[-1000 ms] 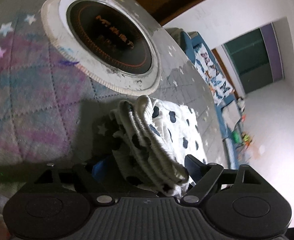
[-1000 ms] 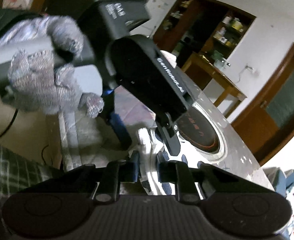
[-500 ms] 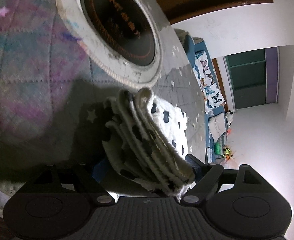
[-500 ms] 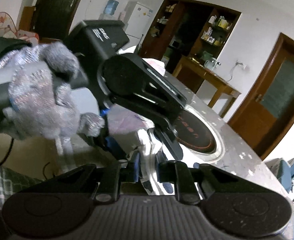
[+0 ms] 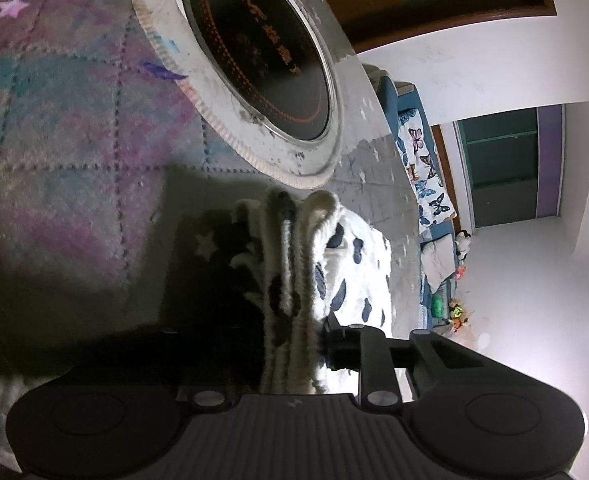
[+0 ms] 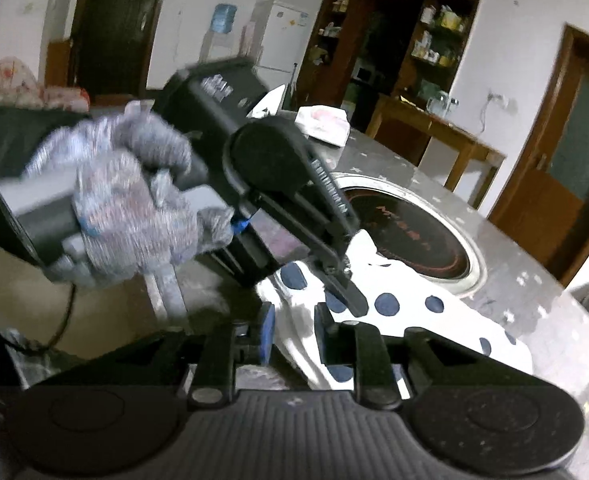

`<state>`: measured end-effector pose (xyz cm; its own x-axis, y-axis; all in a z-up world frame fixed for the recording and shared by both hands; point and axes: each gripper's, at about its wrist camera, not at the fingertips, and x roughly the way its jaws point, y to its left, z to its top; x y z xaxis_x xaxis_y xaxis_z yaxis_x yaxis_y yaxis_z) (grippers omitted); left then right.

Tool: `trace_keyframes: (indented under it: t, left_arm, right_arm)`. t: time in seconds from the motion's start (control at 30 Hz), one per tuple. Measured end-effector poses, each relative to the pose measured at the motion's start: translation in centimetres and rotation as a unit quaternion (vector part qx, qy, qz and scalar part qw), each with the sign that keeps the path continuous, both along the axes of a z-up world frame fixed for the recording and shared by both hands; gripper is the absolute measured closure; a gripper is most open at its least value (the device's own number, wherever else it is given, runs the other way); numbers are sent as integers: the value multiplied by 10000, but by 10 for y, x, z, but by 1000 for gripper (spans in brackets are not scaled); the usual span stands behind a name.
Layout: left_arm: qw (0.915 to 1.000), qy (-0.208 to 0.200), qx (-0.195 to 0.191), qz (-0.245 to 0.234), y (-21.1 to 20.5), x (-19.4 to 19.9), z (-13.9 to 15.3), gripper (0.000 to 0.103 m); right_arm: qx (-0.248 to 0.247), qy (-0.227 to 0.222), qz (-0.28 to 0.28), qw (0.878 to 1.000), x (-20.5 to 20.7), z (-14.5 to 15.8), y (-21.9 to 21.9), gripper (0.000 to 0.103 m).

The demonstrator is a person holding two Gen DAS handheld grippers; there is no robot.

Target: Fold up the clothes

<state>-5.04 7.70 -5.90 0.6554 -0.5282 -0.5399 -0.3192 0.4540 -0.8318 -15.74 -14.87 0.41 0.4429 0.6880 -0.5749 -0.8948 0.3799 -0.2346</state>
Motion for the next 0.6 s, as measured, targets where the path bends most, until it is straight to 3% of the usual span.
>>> trace_keyframes:
  t: [0.23,0.6]
  left_arm:
    - [9999,-60,104,-64,2,4,0,76]
    - [9998,-59,102,-131,5,8,1,76]
  right_arm:
    - [182,410,-779,9959,50,13,-20,84]
    - [-100,964,-1769,9794,158,-17,-20,83]
